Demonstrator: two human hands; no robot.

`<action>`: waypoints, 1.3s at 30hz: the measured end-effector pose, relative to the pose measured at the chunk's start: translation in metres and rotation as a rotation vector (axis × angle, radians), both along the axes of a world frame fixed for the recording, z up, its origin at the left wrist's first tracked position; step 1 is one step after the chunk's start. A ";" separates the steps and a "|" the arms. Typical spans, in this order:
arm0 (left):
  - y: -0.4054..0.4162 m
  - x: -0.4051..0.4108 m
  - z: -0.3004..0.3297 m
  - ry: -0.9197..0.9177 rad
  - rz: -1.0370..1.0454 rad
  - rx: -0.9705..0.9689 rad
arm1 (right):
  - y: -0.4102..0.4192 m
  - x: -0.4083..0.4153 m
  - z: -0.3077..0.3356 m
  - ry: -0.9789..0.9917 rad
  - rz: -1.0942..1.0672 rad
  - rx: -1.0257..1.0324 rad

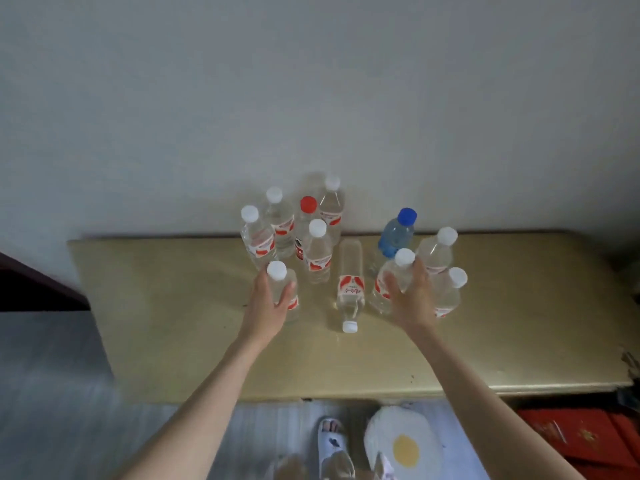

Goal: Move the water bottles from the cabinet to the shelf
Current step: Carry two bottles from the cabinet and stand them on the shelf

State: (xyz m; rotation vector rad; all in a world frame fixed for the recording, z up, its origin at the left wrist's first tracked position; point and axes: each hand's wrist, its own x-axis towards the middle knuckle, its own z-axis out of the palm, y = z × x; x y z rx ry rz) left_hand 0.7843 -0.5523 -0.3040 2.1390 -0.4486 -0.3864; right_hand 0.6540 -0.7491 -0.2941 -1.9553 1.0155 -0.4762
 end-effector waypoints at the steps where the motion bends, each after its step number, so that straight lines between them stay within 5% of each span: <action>1: -0.004 0.002 -0.003 0.019 0.029 -0.008 | -0.004 0.005 -0.004 -0.002 -0.018 -0.009; 8: -0.015 0.009 -0.007 0.061 0.113 -0.097 | -0.021 0.022 -0.018 -0.060 -0.121 -0.077; 13: -0.007 0.014 -0.009 0.080 0.081 -0.104 | -0.018 0.024 -0.022 -0.101 0.067 -0.025; 18: 0.004 0.021 -0.007 0.075 0.123 -0.106 | -0.024 0.032 -0.022 0.040 0.207 -0.269; 25: 0.012 0.018 0.021 0.093 -0.004 -0.165 | -0.022 0.021 -0.006 -0.095 0.037 0.062; 39: 0.021 -0.020 0.102 0.175 -0.385 -0.497 | 0.097 -0.087 0.107 -0.478 -0.438 0.065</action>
